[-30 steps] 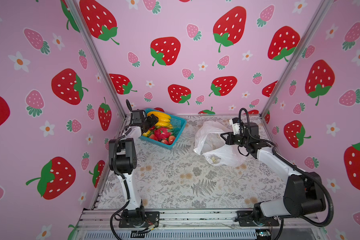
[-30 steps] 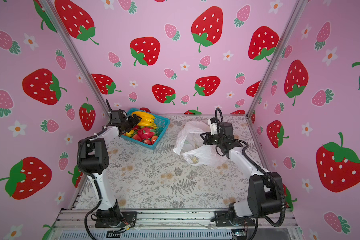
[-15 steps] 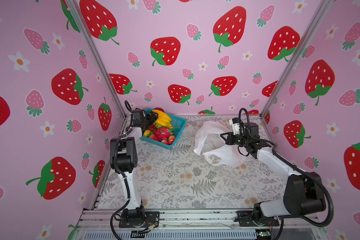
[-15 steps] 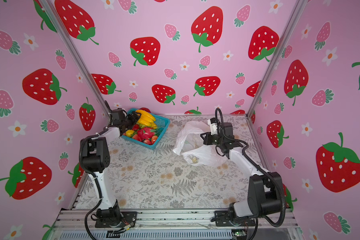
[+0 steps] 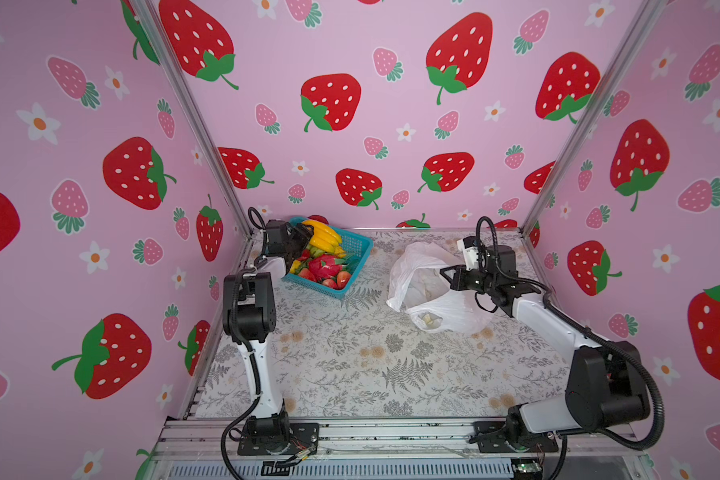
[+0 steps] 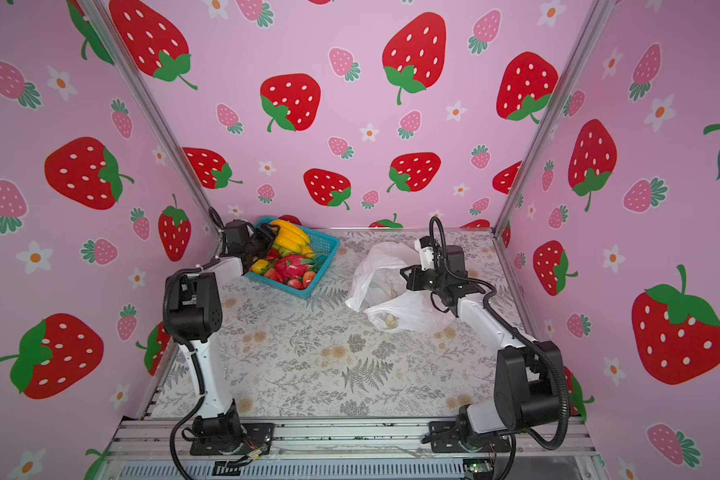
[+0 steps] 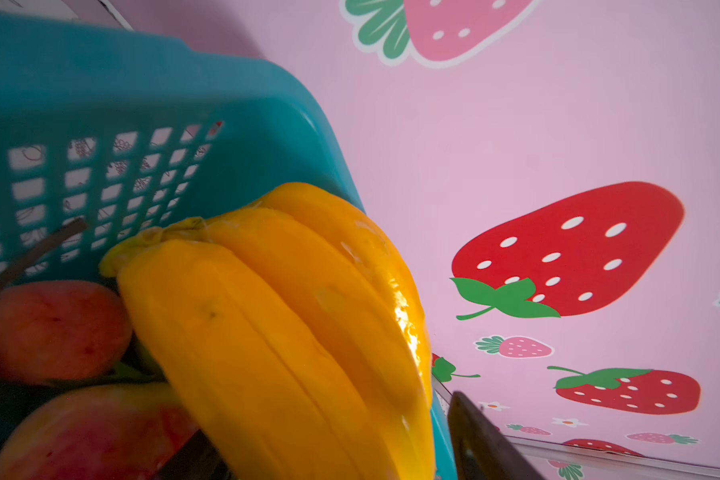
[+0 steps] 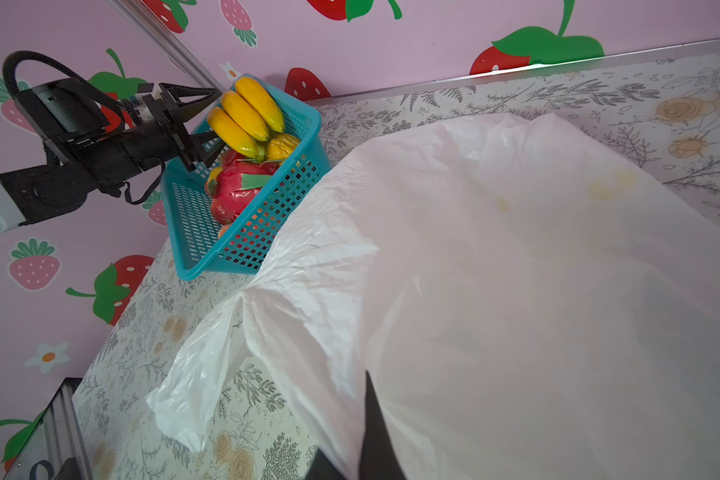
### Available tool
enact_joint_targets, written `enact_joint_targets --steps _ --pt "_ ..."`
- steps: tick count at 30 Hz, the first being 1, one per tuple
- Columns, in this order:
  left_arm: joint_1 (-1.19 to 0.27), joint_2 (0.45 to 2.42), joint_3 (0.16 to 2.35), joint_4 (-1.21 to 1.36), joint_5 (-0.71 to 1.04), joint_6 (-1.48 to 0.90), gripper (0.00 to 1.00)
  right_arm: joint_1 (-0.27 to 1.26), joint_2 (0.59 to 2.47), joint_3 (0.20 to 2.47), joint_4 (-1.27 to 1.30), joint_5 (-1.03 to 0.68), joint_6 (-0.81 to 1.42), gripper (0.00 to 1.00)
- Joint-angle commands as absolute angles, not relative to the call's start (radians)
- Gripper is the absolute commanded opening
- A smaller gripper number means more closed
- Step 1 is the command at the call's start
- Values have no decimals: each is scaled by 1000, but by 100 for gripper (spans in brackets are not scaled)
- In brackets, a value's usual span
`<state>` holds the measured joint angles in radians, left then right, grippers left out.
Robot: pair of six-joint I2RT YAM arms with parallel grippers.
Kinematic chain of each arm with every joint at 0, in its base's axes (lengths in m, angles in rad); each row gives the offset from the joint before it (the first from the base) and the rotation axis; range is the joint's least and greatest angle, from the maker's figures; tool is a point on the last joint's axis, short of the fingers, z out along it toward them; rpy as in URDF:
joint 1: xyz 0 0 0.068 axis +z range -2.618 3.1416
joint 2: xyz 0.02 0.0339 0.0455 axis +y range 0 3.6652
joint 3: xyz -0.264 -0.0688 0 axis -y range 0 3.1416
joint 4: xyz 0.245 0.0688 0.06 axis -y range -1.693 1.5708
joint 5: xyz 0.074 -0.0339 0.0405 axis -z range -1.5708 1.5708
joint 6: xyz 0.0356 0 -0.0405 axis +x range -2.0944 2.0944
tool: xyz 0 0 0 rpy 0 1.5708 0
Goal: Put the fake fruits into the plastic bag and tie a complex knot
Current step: 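Grasp the bunch of yellow bananas with the left gripper, then lift the bananas with the left gripper and carry them to the bag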
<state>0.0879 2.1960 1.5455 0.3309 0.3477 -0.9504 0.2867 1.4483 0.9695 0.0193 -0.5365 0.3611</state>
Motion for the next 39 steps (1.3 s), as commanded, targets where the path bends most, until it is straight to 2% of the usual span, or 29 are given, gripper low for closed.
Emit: enact_joint_targets --steps 1,5,12,27,34,39 --pt "91 2223 1550 391 330 -1012 73 283 1458 968 11 -553 342 0" --pt "92 2225 1535 412 314 -1026 62 282 1459 968 9 -553 342 0" --pt "92 2169 1488 441 278 -1007 49 283 1461 971 6 -552 344 0" --pt "91 1991 1459 471 338 -939 33 282 1412 953 2 -527 351 0" --pt "36 1720 1230 483 424 -818 27 282 1354 926 40 -470 399 0" --pt "-147 1439 1070 358 447 -495 27 282 1345 925 64 -480 438 0"
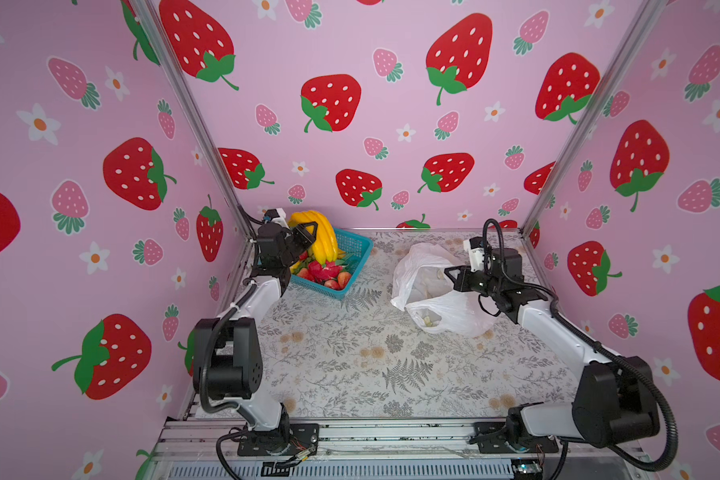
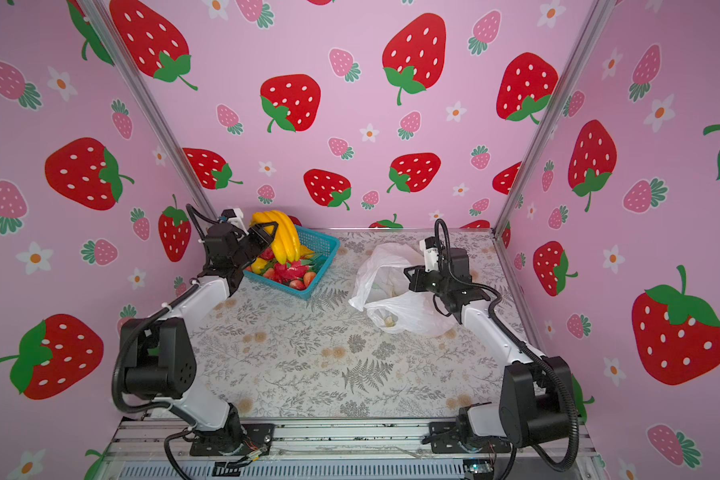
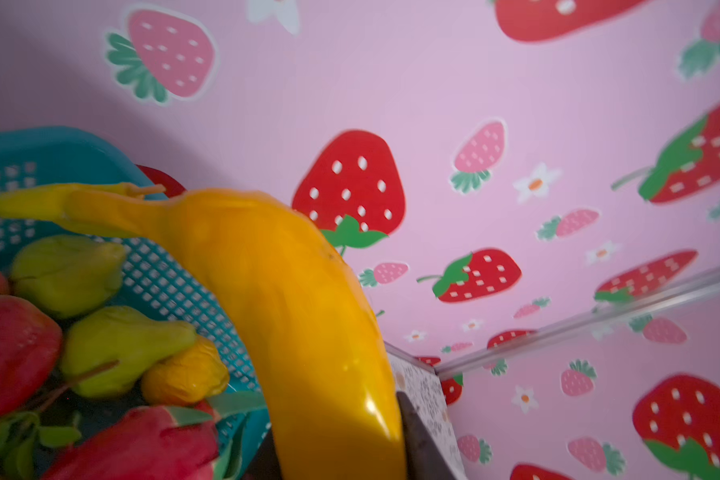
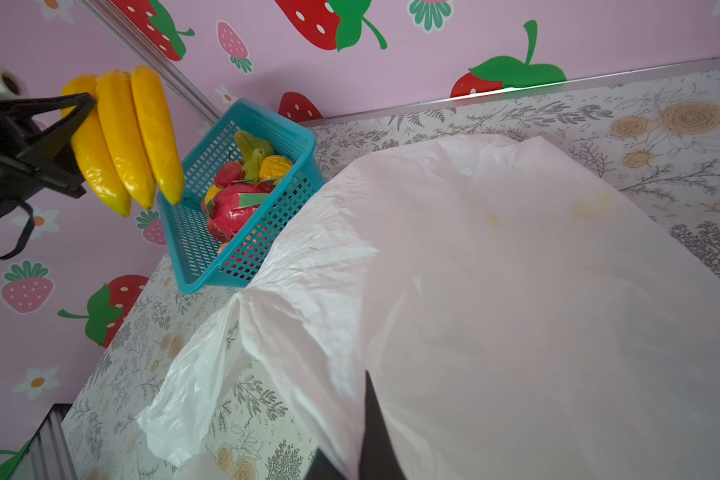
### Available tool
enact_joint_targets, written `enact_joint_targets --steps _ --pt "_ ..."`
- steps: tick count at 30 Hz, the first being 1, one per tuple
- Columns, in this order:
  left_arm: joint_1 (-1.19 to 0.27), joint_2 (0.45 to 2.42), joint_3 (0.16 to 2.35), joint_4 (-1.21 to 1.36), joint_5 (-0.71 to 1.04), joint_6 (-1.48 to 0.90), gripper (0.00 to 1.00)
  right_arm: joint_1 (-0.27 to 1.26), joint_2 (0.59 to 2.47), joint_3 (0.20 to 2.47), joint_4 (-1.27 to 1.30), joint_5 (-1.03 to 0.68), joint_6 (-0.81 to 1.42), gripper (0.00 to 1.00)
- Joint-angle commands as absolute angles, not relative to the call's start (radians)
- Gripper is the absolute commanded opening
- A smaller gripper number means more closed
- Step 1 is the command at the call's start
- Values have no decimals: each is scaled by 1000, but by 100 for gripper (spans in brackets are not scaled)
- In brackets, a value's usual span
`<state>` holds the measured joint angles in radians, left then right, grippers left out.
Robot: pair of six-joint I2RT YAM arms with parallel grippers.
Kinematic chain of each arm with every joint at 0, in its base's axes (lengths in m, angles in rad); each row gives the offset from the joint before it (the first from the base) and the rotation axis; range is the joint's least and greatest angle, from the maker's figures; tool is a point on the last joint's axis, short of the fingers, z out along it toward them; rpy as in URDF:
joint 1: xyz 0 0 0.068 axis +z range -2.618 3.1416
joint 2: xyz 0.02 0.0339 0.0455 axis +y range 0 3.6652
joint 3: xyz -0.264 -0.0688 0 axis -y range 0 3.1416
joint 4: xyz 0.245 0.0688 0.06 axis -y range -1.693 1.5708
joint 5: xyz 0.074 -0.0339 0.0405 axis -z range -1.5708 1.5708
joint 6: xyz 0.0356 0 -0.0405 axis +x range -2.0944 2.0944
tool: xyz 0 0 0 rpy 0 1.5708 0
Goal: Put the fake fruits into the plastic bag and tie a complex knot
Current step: 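Lift the bananas with the left gripper and carry them to the bag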
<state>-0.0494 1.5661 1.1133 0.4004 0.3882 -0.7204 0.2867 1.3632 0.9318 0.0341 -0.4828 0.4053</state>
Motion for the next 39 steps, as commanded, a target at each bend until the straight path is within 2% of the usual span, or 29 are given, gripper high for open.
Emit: enact_joint_targets --steps 1,7,14,20,26,39 --pt "-203 1389 1049 322 449 -417 27 282 1348 930 62 -495 442 0" --pt "-495 1220 1036 110 582 -31 29 281 1365 967 -21 -552 390 0" --pt "-708 1256 1147 -253 590 264 29 281 1337 996 -111 -559 330 0" --pt "-726 1372 1233 -351 618 309 28 281 1329 989 -120 -601 326 0" --pt "-733 1502 1323 -454 544 357 27 281 1316 983 -127 -637 316 0" --pt "-743 1700 1527 -775 471 661 27 312 1308 972 -144 -711 238 0"
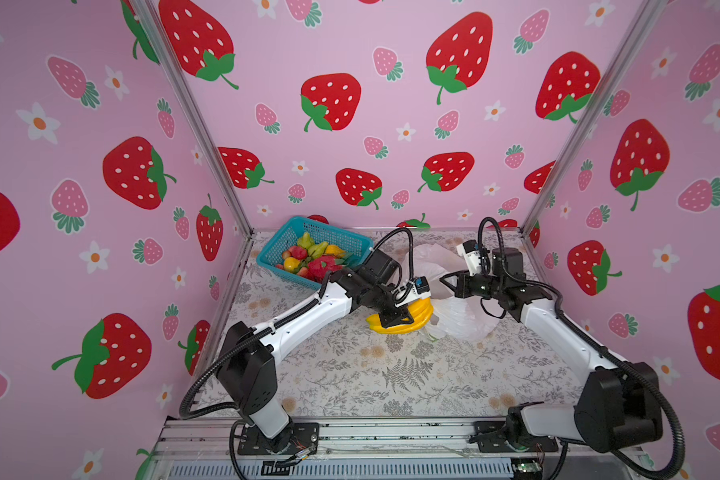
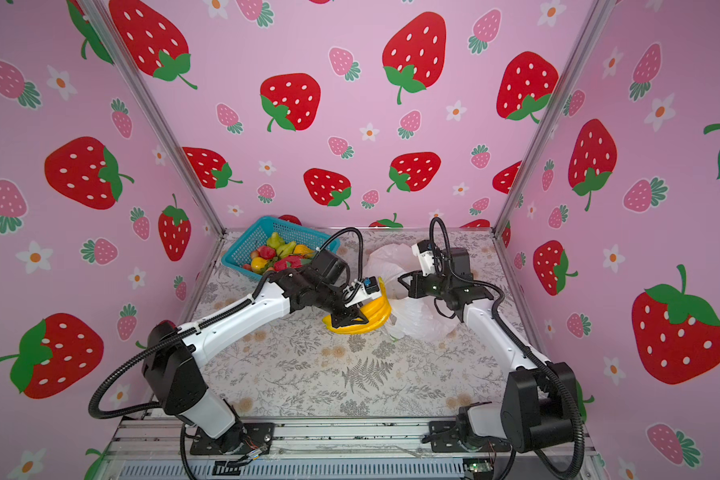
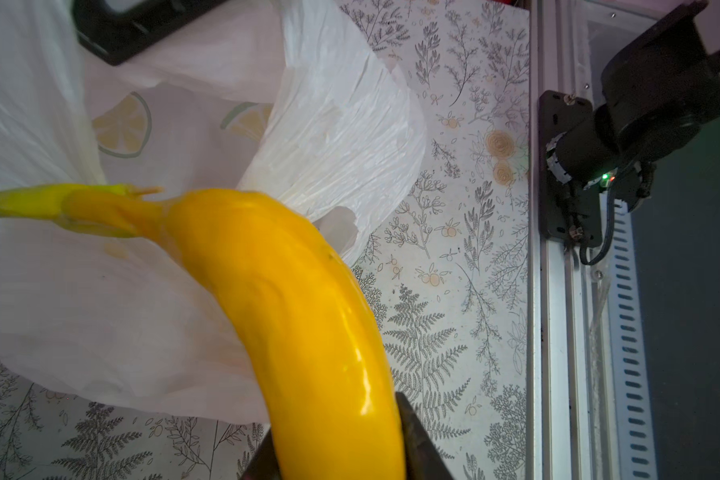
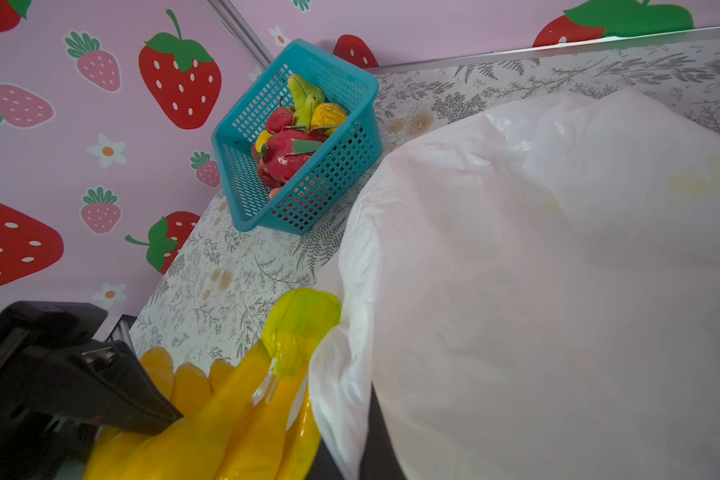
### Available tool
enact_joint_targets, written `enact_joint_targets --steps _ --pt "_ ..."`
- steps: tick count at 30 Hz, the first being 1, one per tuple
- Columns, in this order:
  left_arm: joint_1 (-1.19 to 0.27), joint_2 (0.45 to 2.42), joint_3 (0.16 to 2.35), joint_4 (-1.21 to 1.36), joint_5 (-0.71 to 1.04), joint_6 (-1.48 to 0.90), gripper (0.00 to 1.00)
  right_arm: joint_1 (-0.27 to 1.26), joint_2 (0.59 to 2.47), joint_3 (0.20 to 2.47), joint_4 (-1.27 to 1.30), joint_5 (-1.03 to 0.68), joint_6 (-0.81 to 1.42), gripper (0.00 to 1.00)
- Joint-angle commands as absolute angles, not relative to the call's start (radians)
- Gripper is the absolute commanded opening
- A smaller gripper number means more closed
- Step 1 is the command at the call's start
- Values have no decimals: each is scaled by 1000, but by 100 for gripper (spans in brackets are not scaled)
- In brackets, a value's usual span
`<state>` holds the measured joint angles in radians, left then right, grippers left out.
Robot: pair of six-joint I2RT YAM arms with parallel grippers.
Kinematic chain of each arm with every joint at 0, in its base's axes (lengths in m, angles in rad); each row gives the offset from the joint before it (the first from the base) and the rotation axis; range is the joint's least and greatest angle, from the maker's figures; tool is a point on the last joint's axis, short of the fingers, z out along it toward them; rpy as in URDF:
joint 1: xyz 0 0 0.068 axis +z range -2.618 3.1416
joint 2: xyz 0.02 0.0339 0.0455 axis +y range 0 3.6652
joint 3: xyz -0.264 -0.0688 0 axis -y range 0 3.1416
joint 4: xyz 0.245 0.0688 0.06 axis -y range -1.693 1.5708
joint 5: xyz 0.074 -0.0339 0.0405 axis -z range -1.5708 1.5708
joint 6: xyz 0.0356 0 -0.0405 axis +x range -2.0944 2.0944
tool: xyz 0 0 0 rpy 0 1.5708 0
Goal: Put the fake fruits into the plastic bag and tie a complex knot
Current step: 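Lift the bananas with the left gripper and carry them to the bag, then lower the bananas into the bag mouth held by the right gripper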
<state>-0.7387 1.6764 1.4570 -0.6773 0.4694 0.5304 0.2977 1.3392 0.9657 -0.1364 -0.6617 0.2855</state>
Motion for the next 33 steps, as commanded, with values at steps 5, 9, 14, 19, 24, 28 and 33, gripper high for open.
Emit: enact_joint_targets --steps 5,9,14,19,24,28,33 --pt "-763 1729 1560 -828 501 763 26 327 1304 967 -173 -649 224 0" --pt "-776 1678 1498 -792 525 825 27 327 1314 979 -202 -626 209 0" --pt "-786 1651 1459 -785 515 892 27 328 1323 985 -207 -639 197 0" --pt "-783 1709 1527 -848 440 866 25 329 1319 984 -222 -647 176 0" --pt "-764 1772 1601 -916 385 811 21 331 1309 980 -232 -654 158 0" --pt "-746 1782 1608 -920 378 797 21 342 1306 976 -228 -677 147 0" --pt "-718 1820 1672 -910 268 696 20 357 1309 974 -232 -675 142 0"
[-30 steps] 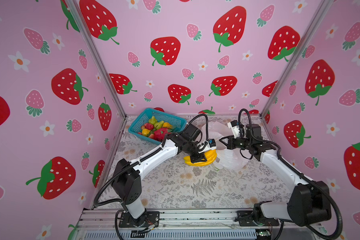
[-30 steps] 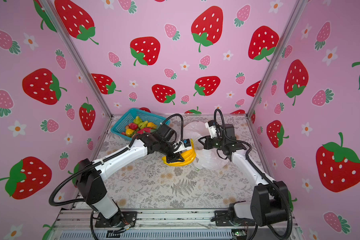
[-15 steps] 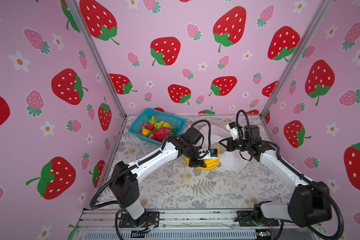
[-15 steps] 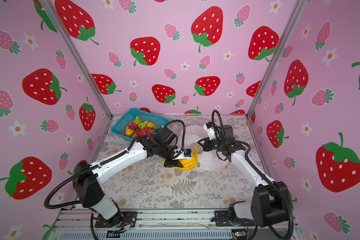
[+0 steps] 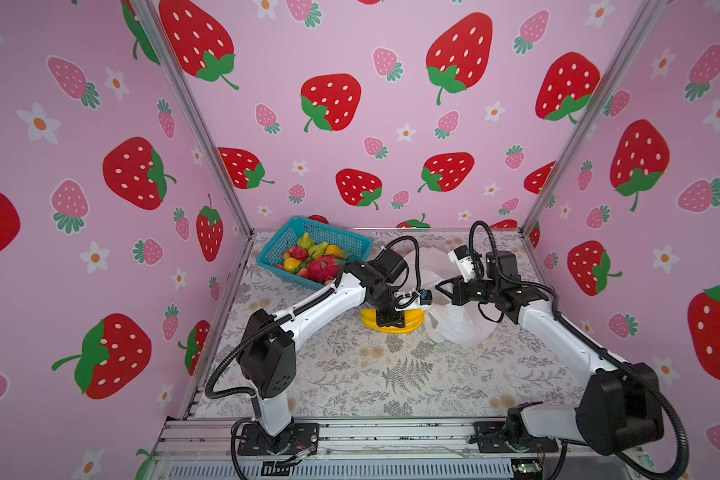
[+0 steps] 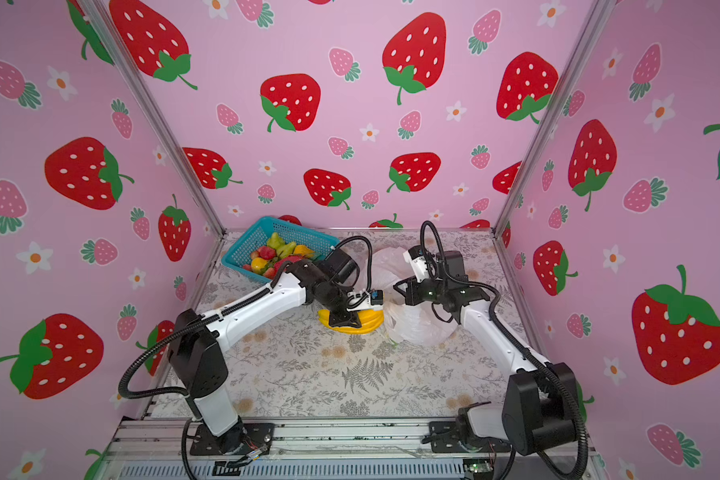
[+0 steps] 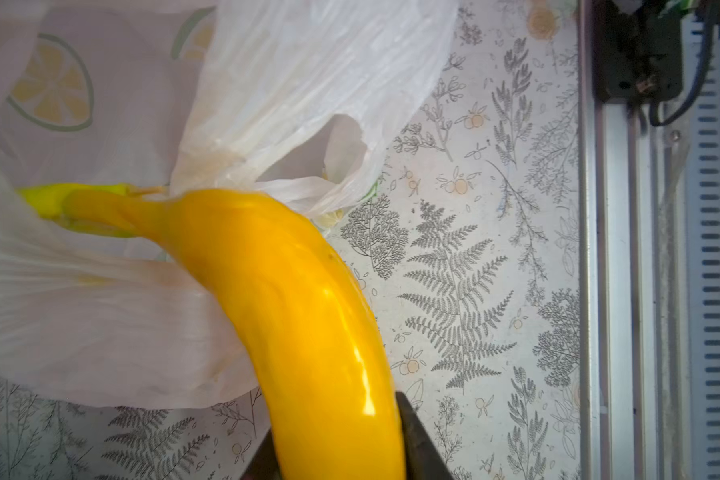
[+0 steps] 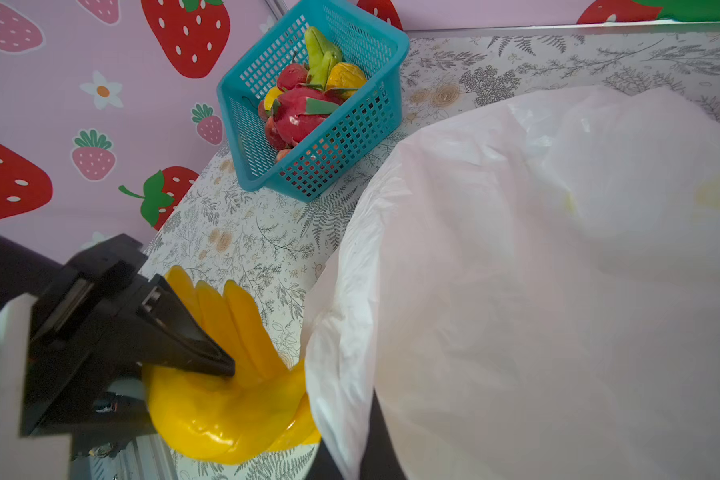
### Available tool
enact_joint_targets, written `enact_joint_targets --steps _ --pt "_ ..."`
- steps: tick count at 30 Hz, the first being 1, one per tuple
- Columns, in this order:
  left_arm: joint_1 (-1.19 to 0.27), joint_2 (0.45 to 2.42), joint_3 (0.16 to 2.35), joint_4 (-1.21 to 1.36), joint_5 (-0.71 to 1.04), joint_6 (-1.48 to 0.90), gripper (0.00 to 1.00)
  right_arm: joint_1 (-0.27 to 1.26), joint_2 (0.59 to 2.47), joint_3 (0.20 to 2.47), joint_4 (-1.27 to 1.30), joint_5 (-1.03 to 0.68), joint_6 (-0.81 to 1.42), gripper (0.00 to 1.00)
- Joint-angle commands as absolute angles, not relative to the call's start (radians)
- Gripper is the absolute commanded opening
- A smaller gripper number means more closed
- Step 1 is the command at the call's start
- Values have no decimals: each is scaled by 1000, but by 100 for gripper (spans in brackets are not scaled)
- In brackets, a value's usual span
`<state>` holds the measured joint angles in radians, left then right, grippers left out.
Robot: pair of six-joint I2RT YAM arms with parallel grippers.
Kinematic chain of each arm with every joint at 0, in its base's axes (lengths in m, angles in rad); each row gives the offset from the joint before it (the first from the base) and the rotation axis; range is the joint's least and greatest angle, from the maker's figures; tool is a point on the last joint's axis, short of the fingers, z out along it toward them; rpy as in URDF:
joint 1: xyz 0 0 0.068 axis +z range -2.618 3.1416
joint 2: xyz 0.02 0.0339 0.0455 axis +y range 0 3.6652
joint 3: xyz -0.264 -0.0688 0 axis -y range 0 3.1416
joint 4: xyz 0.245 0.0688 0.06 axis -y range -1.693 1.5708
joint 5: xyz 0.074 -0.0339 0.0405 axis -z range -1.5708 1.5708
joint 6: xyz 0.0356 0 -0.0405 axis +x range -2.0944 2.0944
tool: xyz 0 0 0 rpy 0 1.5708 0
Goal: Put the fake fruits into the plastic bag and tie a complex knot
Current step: 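Lower the bananas into the bag mouth held by the right gripper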
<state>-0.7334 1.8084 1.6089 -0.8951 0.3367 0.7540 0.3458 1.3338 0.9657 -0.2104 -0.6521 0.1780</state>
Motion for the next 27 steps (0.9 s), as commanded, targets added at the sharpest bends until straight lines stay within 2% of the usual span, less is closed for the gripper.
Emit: enact_joint_targets --steps 1,9,15,21,27 --pt "-714 1822 1677 -896 239 670 20 357 1310 973 -231 -675 144 0" --pt "-720 1857 1665 -836 35 593 19 364 1305 942 -137 -737 269 0" --pt "-754 1842 1602 -825 167 735 21 364 1302 900 24 -835 409 0" --pt "-756 1872 1633 -838 259 799 22 364 1308 899 25 -870 400 0" --pt "-718 1959 1786 -819 288 576 22 363 1317 883 21 -908 395 0"
